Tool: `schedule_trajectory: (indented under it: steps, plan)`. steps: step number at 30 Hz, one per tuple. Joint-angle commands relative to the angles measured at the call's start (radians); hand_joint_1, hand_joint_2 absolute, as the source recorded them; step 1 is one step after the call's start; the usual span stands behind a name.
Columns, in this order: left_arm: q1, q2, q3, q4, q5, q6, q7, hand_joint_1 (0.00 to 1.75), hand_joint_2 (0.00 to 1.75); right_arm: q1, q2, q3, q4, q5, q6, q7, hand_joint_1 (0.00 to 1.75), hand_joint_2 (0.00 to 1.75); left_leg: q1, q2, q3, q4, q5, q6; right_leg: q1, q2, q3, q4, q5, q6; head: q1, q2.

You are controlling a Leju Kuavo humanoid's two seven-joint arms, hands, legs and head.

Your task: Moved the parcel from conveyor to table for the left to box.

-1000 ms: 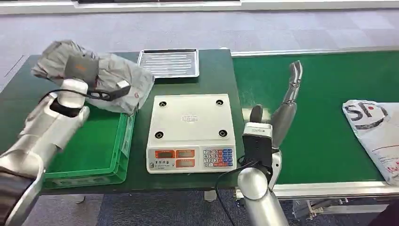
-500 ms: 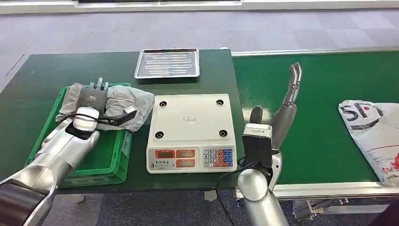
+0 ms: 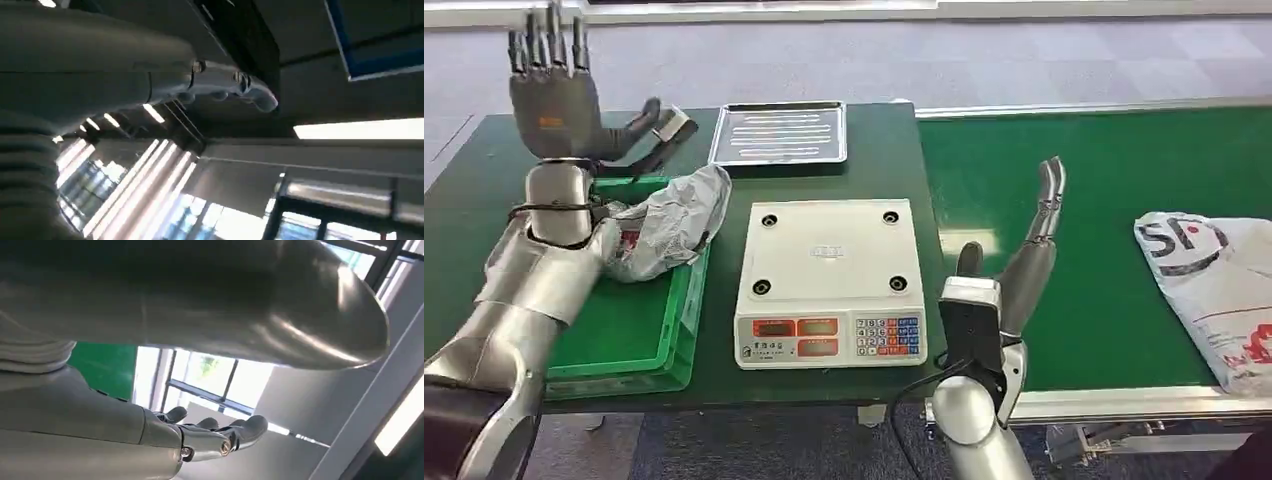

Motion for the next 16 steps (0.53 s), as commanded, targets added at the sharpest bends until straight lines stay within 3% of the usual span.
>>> schedule_trajectory:
  steps: [1, 4, 5, 9, 10, 12, 15, 16]
  plan:
    - [0.264, -0.245, 0.289, -1.078, 1.148, -0.216, -0.483, 0.00, 0.00, -0.024, -0.016, -0.038, 0.050, -0.034, 0.001, -0.019, 0.00, 0.00, 0.001, -0.003, -0.001, 0.000, -0.001, 0.002, 0.001, -0.006, 0.002, -0.003, -0.002, 0.001, 0.000, 0.000]
    - [0.396, -0.239, 0.228, -1.099, 1.295, -0.326, -0.571, 0.00, 0.00, -0.015, -0.022, -0.047, 0.034, -0.068, 0.015, -0.031, 0.00, 0.00, -0.002, 0.010, 0.009, -0.006, -0.006, 0.003, -0.004, 0.007, 0.007, -0.005, -0.001, 0.002, 0.000, 0.000]
    - [0.445, -0.238, 0.201, -1.086, 1.321, -0.378, -0.581, 0.00, 1.75, -0.010, -0.022, -0.050, 0.029, -0.089, 0.032, -0.032, 0.00, 0.00, -0.002, 0.014, 0.010, -0.004, -0.009, 0.004, -0.003, 0.011, 0.007, -0.004, -0.002, 0.002, 0.000, 0.000]
    - [0.497, -0.252, 0.178, -1.056, 1.323, -0.388, -0.633, 0.00, 1.75, -0.006, -0.020, -0.053, 0.026, -0.097, 0.041, -0.036, 0.00, 0.00, -0.002, 0.008, 0.010, -0.005, -0.008, 0.005, -0.003, 0.003, 0.011, -0.006, -0.005, 0.002, 0.000, 0.000]
    - [0.498, -0.240, 0.167, -1.042, 1.327, -0.415, -0.611, 0.00, 1.75, -0.006, -0.021, -0.050, 0.027, -0.097, 0.045, -0.038, 0.00, 1.75, -0.002, 0.007, 0.007, -0.002, -0.009, 0.005, -0.003, 0.003, 0.007, -0.002, -0.006, 0.002, 0.000, 0.000]
    - [0.592, -0.257, 0.128, -1.006, 1.337, -0.483, -0.606, 0.00, 1.75, 0.000, -0.028, -0.039, 0.025, -0.119, 0.086, -0.052, 0.00, 1.75, -0.002, 0.007, 0.007, -0.002, -0.008, 0.005, -0.002, 0.003, 0.008, -0.002, -0.006, 0.002, 0.000, 0.000]
    - [0.746, -0.296, 0.101, -0.868, 1.509, -0.583, -0.699, 0.00, 1.75, -0.015, -0.057, 0.000, 0.056, -0.365, 0.231, -0.154, 0.00, 1.75, -0.004, 0.007, 0.013, -0.006, -0.008, 0.005, -0.003, 0.001, 0.013, -0.005, -0.006, 0.002, 0.000, 0.000]
    - [0.754, -0.297, 0.098, -0.854, 1.510, -0.586, -0.720, 0.00, 1.75, -0.016, -0.055, 0.000, 0.060, -0.366, 0.231, -0.157, 0.00, 1.75, -0.004, 0.006, 0.012, -0.005, -0.008, 0.005, -0.004, 0.001, 0.013, -0.004, -0.007, 0.003, 0.000, 0.000]
